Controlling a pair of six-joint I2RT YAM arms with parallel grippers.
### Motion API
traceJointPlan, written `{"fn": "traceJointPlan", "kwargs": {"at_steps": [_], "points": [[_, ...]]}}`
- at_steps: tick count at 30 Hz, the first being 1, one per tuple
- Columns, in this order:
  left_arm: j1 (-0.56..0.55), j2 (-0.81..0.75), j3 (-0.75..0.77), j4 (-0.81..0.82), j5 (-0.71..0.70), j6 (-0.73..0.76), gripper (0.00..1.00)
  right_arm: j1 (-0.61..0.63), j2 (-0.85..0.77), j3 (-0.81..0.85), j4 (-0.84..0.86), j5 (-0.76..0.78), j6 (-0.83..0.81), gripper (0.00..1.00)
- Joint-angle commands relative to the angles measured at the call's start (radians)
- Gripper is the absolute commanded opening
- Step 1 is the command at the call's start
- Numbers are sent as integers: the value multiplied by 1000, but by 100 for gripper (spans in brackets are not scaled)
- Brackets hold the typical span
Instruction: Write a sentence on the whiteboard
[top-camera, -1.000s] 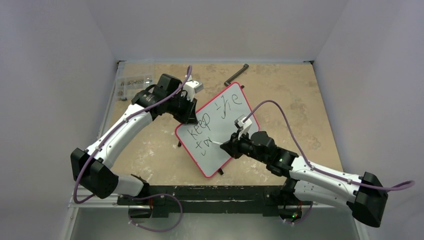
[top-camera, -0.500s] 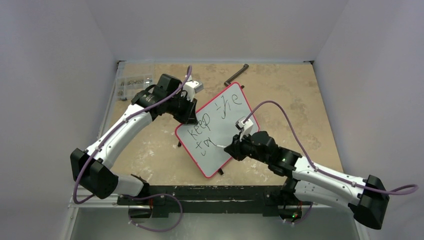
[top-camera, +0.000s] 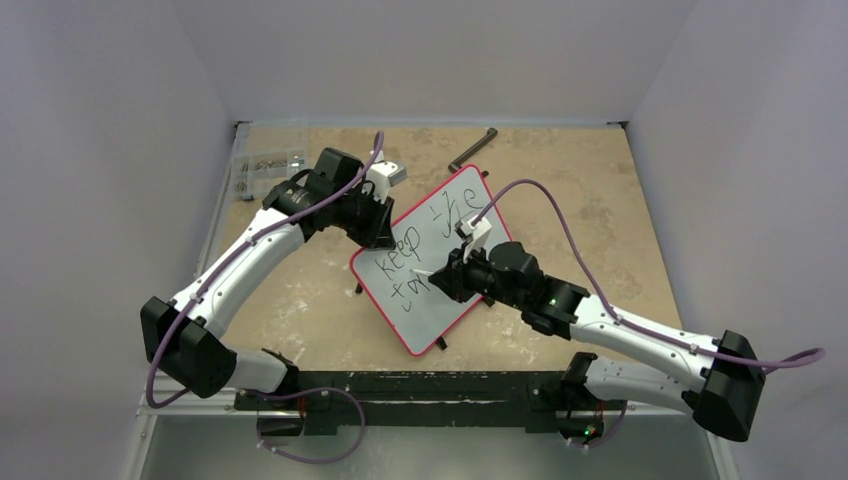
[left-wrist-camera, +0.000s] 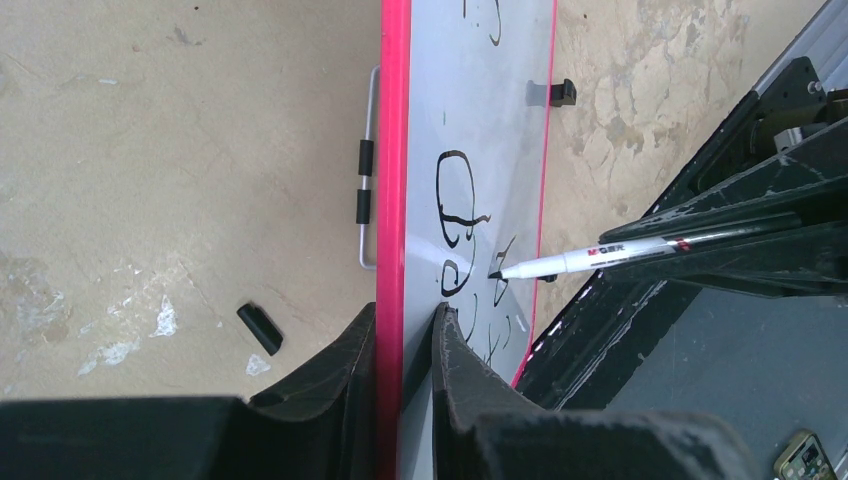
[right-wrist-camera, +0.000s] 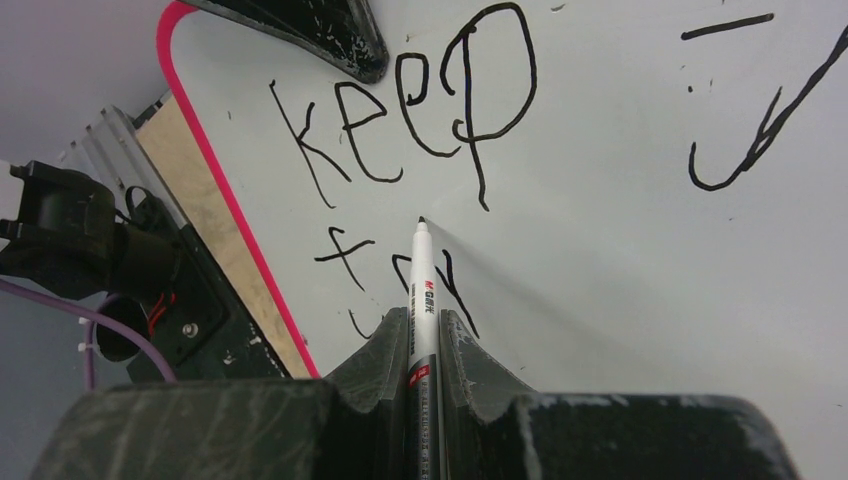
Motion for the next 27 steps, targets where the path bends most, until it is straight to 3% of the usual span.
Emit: {"fn": "traceJointPlan", "kwargs": {"at_steps": [1, 16, 27], "points": [[15, 2, -31, -83, -316, 115, 0, -4, 37, 32, 72, -13, -18, 0], [15, 1, -30, -83, -316, 114, 0, -5, -4, -71, 26, 65, -17, 0], [15, -1, -31, -84, -315, 114, 0, -5, -60, 1, -20, 69, -29, 0]]}}
